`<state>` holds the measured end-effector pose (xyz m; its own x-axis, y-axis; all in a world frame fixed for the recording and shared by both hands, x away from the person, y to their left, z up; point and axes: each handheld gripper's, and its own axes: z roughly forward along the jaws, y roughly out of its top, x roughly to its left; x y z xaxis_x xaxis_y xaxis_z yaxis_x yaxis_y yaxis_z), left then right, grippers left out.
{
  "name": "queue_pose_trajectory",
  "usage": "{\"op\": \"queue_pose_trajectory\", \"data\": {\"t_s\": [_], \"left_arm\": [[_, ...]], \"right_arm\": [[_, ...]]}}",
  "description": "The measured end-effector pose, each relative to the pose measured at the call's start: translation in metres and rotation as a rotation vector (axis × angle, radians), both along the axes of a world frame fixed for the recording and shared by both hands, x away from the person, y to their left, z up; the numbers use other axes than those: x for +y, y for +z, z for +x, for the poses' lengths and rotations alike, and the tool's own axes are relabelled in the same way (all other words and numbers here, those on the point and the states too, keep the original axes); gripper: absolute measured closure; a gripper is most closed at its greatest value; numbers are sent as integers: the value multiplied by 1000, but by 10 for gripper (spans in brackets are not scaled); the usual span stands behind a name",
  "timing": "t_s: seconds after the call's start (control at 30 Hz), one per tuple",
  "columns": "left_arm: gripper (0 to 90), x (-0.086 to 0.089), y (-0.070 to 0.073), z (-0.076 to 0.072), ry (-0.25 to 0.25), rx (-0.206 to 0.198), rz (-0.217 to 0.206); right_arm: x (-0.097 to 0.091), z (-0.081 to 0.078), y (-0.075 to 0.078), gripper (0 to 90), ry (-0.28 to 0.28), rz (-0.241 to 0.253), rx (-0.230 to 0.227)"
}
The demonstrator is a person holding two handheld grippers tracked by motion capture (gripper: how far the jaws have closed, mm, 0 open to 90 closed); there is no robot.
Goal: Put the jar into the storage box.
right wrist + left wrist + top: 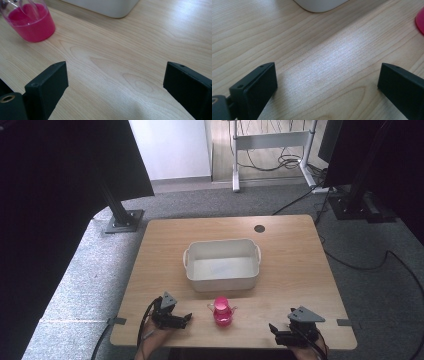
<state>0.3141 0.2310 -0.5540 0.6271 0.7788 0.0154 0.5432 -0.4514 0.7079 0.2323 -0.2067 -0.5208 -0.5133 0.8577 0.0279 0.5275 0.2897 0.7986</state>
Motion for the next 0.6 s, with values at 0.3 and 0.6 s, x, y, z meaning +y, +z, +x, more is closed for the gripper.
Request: {"op": "queue_pose_trajectory", "data": {"t_s": [0.3,0.6], "left_arm": [[22,0,0,0,0,0,0],[22,0,0,0,0,0,0]], "right_arm": [[7,3,8,53,25,4,-17],[16,7,16,51,51,12,-33]]}}
